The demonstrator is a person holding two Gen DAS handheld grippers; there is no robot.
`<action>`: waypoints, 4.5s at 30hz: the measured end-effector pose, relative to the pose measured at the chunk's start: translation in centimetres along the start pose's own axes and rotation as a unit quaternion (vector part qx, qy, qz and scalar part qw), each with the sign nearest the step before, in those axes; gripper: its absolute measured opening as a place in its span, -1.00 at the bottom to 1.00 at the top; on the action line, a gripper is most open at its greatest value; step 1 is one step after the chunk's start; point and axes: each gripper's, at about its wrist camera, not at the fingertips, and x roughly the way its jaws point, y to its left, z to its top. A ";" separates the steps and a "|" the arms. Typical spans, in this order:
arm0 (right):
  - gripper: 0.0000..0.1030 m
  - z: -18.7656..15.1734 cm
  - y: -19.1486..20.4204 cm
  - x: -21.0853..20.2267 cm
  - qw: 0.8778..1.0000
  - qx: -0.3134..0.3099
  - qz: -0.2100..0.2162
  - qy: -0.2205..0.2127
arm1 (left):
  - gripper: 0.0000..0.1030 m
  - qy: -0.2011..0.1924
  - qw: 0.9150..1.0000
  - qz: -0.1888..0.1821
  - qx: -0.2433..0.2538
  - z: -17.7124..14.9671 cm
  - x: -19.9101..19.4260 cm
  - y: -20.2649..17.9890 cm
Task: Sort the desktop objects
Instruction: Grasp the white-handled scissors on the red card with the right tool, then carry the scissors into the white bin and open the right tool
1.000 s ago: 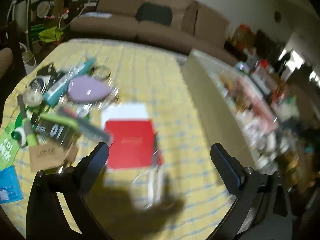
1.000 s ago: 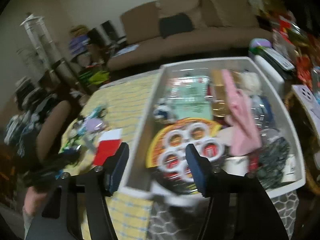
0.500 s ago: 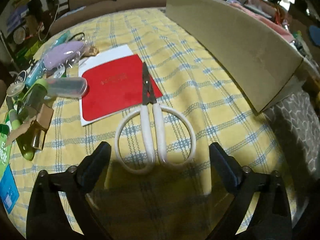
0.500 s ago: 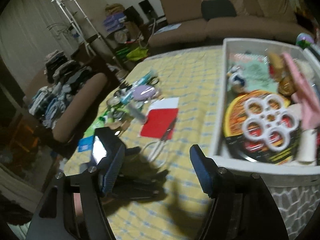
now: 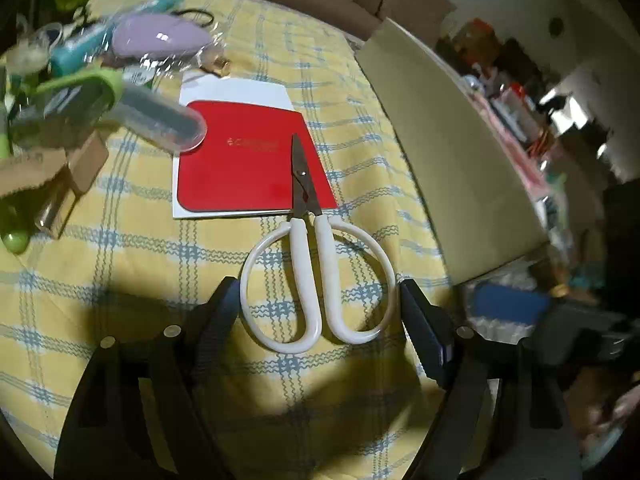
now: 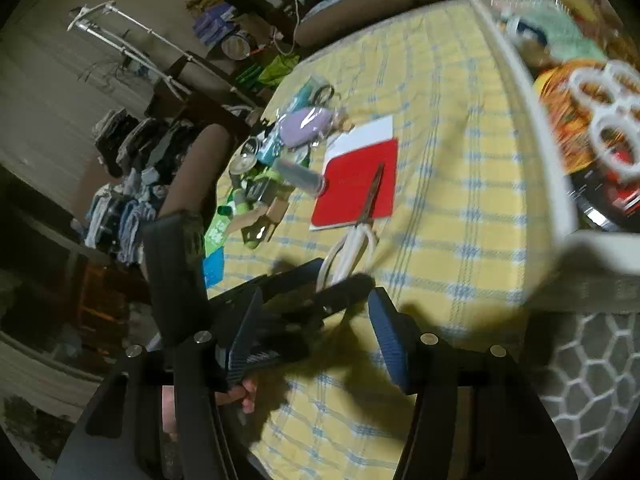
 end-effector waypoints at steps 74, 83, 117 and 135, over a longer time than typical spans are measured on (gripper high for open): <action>-0.86 6.1 0.1 -4.0 0.990 0.089 0.102 -0.033 | -0.08 -0.078 0.961 -0.251 -0.080 3.4 -6.7 -1.1; -0.86 6.5 -4.4 -10.9 0.984 0.115 0.100 -0.095 | -0.06 -0.070 0.958 -0.279 -0.009 5.9 -3.3 -11.7; -0.86 5.4 -19.8 -21.9 0.973 0.161 0.010 -0.163 | -0.16 0.006 0.982 -0.103 0.156 4.4 8.3 -27.1; -0.37 8.4 -24.6 -23.0 0.966 0.171 -0.093 -0.169 | -0.13 0.010 0.973 -0.073 0.219 8.6 12.8 -32.1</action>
